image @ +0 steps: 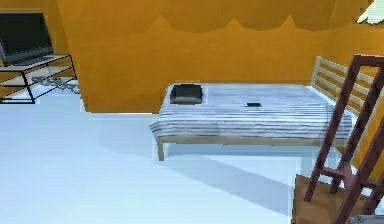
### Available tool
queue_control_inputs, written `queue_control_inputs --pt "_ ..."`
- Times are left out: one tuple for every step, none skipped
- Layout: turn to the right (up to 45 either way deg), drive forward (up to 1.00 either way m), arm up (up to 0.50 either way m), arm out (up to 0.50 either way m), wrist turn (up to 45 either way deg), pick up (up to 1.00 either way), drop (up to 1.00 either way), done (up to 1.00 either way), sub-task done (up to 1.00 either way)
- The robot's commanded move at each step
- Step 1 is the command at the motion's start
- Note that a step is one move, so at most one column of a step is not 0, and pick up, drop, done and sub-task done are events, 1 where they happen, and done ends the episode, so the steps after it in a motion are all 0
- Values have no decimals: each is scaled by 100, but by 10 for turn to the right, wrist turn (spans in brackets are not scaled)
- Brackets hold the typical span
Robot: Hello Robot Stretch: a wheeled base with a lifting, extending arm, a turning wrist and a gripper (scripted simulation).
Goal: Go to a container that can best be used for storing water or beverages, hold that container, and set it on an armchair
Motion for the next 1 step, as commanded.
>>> queue_control_inputs --pt "0 0 0 0 360 0 0 0 0"
